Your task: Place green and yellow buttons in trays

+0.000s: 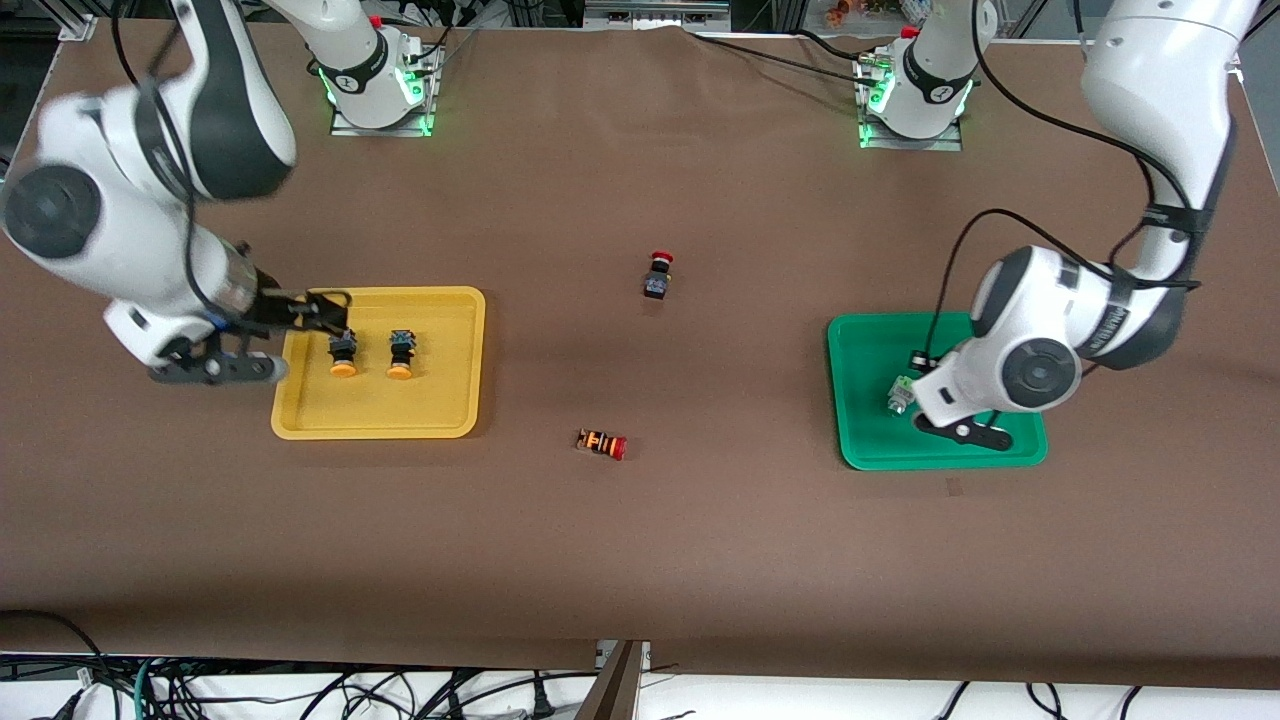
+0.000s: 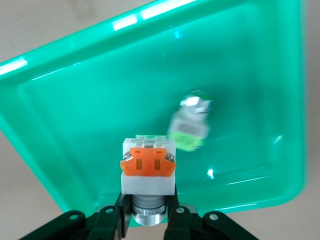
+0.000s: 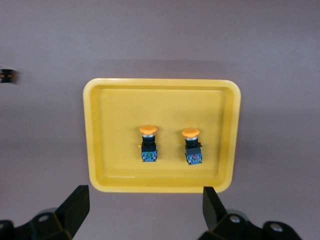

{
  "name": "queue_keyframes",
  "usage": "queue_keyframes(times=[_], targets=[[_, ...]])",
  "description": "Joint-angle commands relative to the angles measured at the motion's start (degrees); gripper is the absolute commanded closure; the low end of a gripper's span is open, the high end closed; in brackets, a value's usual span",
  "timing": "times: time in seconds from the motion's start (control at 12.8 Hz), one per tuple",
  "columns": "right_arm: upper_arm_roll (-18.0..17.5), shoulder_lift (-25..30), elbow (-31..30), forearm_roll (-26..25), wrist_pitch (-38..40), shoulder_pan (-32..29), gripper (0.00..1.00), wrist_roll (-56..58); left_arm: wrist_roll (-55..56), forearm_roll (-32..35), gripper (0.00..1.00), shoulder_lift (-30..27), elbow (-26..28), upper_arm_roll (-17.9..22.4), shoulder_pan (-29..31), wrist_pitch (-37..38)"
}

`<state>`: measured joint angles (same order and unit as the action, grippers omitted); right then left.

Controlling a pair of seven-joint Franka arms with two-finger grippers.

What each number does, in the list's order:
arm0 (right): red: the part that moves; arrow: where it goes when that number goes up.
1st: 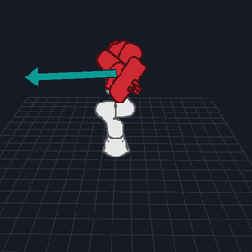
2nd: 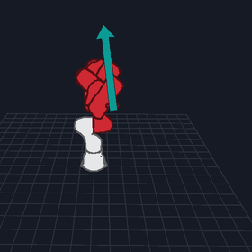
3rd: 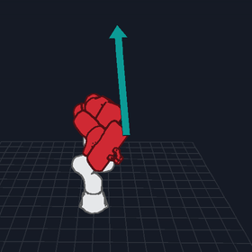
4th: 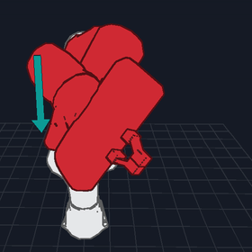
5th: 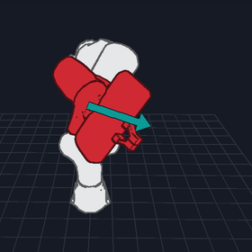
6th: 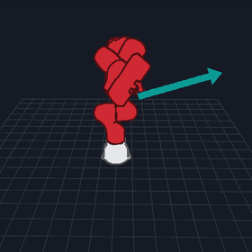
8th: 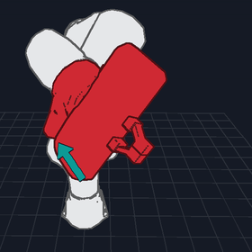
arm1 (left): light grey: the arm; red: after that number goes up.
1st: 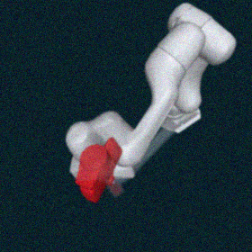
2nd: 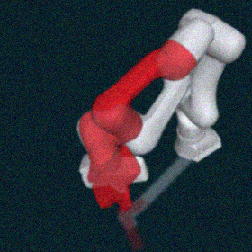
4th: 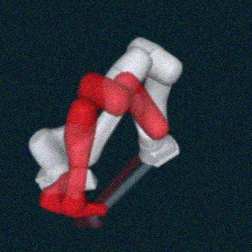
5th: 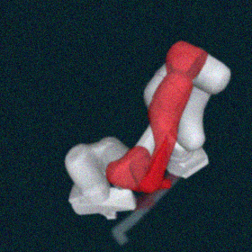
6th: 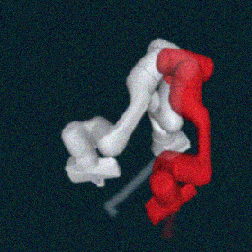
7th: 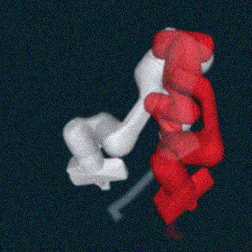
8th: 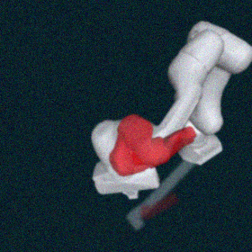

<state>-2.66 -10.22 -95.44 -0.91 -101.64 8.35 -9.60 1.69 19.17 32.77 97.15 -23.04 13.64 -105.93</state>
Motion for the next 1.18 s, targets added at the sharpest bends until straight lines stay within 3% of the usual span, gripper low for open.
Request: queue_keyframes(times=[0.0, 0.16, 0.39, 0.71, 0.78, 0.86, 1.02, 1.1], targets=[[0.02, 3.97, 2.86, -0.24, 7.02, -0.26, 0.00, 1.16, -4.85, 1.31, 0.00, -1.21, -0.64, -1.21, 2.61, 0.54], [2.22, 4.07, 11.64, 0.20, 13.03, -0.26, 0.00, 1.42, -4.07, 0.52, 0.00, -6.29, -1.17, -2.87, 2.09, 3.95], [2.75, 4.24, 12.91, 0.29, 16.01, -0.26, 0.00, 1.42, -3.80, -0.79, 0.00, -13.50, -4.23, -5.60, 2.18, 6.25], [3.89, 3.80, 13.00, 0.55, 17.53, -0.08, 0.00, 1.34, -3.01, -10.10, 0.00, -15.28, -24.49, -5.70, 2.44, 24.57], [3.89, 3.80, 13.00, 0.55, 17.44, -0.09, 0.00, 1.34, -3.18, -11.51, 0.00, -17.36, -24.90, -4.04, 2.44, 25.93], [3.81, 3.80, 12.91, 0.47, 17.44, -0.09, 0.00, 1.25, -3.10, -13.18, 0.00, -21.56, -21.85, 0.24, 0.70, 25.16], [3.89, 3.71, 12.91, 0.55, 17.44, -0.17, 0.00, 1.25, -3.10, -20.02, 0.00, -31.13, -9.67, 15.59, -9.99, 17.99], [3.89, 3.71, 13.00, 0.55, 17.44, -0.09, 0.00, 1.25, -3.01, -21.35, 0.00, -35.36, -2.47, 17.66, -12.39, 13.95]])
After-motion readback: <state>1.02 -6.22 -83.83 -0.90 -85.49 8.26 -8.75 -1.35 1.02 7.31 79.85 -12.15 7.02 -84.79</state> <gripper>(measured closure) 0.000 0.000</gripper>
